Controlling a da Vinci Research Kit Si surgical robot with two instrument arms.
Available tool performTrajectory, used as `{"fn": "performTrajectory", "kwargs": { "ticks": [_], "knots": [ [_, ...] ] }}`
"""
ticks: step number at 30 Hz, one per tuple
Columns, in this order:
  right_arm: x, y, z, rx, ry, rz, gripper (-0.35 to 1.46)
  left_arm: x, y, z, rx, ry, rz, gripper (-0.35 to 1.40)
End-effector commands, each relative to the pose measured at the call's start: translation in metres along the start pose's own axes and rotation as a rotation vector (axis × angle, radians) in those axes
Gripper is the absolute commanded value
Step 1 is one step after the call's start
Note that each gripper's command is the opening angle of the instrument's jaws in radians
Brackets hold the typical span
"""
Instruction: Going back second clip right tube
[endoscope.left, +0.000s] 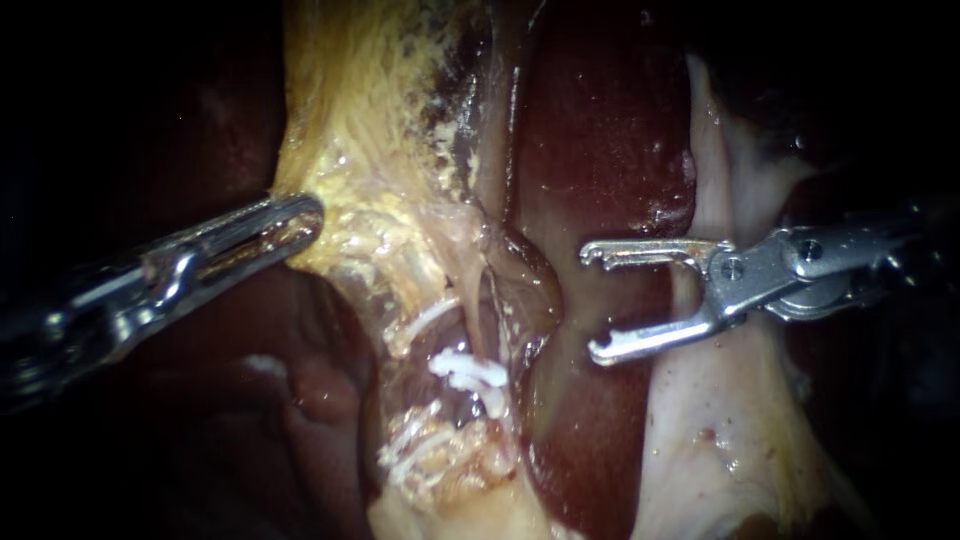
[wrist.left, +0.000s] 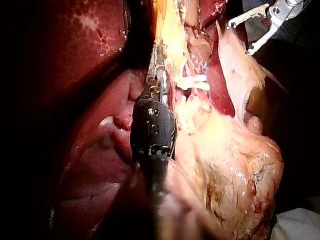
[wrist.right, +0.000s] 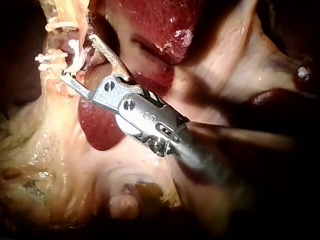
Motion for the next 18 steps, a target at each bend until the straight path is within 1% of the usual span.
{"fn": "performTrajectory", "kwargs": {
  "ticks": [1, 3, 5, 7, 10, 12, 14, 18],
  "knots": [
    [0.0, 0.0, 0.0, 0.0, 0.0, -0.006, 0.6, 0.0005, -0.0002, 0.001, 0.009, 0.014, 0.003, -0.35],
    [0.0, 0.0, 0.0, 0.0, 0.0, -0.006, 0.6, 0.0012, -0.0004, 0.0028, 0.024, 0.026, 0.006, -0.35],
    [0.0, 0.0, 0.0, 0.0, 0.0, -0.006, 0.6, 0.0023, -0.0009, 0.0051, 0.042, 0.037, 0.012, -0.35],
    [0.0, 0.0, -0.0001, 0.0, 0.0, -0.006, 0.6, 0.0032, -0.0017, 0.0073, 0.048, 0.053, 0.017, -0.35],
    [0.0, 0.0, -0.0001, 0.0, 0.0, -0.006, 0.6, 0.0036, -0.0031, 0.0092, 0.059, 0.061, 0.014, -0.35],
    [0.0, 0.0, -0.0001, 0.0, 0.0, -0.006, 0.6, 0.0036, -0.0038, 0.0096, 0.064, 0.063, 0.023, -0.35],
    [0.0, 0.0, -0.0001, 0.0, 0.003, -0.006, 0.6, 0.0035, -0.0042, 0.0096, 0.066, 0.064, 0.026, -0.35],
    [0.0, 0.0, -0.0001, 0.0, 0.003, -0.006, 0.6, 0.0035, -0.0041, 0.0094, 0.069, 0.066, 0.027, -0.35]
  ]
}}
